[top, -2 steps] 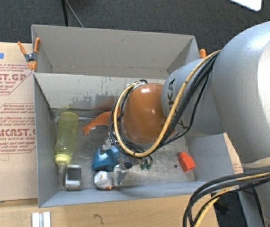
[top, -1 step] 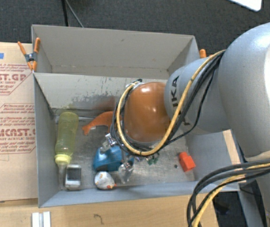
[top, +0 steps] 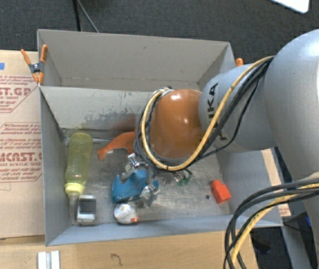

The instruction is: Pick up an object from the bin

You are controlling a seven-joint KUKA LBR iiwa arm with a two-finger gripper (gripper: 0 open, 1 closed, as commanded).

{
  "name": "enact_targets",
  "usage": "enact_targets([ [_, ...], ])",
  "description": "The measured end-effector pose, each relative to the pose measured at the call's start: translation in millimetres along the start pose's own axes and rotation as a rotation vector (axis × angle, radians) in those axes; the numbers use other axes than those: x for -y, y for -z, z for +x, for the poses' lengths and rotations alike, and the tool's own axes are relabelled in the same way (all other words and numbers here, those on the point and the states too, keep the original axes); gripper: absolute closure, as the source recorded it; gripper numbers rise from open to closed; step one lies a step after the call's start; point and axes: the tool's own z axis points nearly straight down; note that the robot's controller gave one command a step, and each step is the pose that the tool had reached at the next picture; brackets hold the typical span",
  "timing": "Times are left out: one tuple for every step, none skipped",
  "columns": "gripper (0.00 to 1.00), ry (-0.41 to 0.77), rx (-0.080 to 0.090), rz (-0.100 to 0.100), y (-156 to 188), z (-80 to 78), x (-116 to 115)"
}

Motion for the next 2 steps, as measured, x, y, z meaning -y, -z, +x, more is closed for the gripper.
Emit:
enact_targets([
  [1.0, 0.0, 0.001, 0.0, 0.0, -0.1, 0.2],
  [1.0, -0.009, -0.005, 0.013, 154.5, -26.9, 1.2],
])
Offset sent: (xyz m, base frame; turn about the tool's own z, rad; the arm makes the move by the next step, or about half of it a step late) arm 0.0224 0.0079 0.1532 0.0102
